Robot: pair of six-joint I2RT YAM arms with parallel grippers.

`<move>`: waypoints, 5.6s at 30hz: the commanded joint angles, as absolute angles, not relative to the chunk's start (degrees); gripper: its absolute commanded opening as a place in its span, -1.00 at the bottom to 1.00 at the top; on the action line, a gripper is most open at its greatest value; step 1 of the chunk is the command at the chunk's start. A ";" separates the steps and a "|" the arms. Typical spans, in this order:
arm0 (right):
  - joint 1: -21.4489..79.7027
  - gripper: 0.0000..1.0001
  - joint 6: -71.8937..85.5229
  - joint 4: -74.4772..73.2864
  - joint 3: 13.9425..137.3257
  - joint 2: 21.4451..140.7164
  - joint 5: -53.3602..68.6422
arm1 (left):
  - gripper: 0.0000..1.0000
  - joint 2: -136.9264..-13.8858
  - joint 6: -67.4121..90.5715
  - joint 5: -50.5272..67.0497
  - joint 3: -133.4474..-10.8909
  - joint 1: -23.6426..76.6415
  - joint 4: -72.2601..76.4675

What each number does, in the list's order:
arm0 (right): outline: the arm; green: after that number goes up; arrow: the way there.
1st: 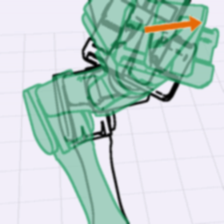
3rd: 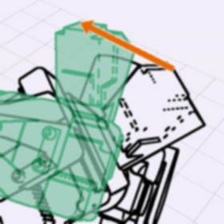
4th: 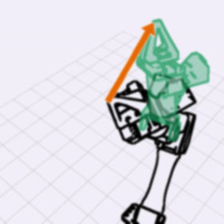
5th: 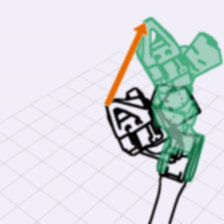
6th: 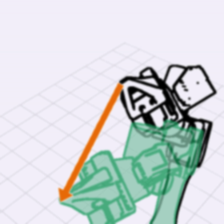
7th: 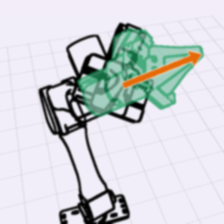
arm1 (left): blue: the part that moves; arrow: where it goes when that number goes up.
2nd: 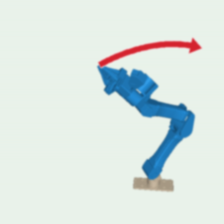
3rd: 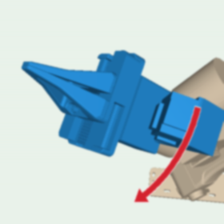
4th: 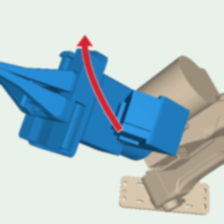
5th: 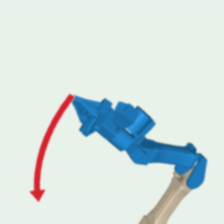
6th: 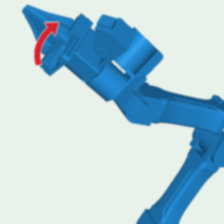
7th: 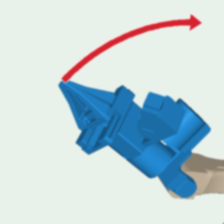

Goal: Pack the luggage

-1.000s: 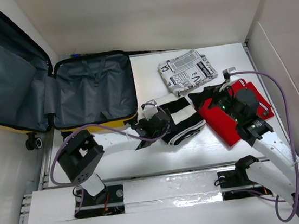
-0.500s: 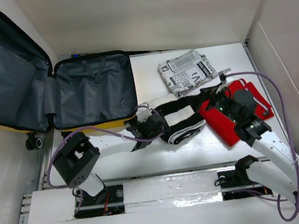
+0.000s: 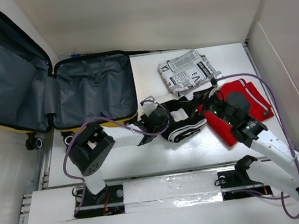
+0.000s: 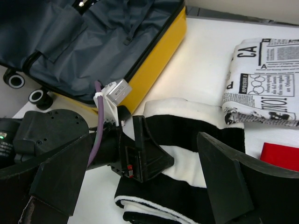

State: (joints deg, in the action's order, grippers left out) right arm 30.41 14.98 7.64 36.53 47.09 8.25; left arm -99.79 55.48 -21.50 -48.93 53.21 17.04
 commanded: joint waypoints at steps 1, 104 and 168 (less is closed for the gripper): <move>30.94 1.00 14.24 10.37 37.09 44.83 6.24 | 0.31 -102.30 54.23 -20.22 -48.52 52.91 18.89; 30.41 -0.11 18.98 6.24 33.22 33.49 -13.80 | 0.47 -142.90 44.91 -7.04 -119.16 37.97 -5.36; 29.88 -0.10 18.02 5.19 32.78 29.62 -13.36 | -0.05 -90.18 20.83 -3.06 -70.50 -9.49 -10.29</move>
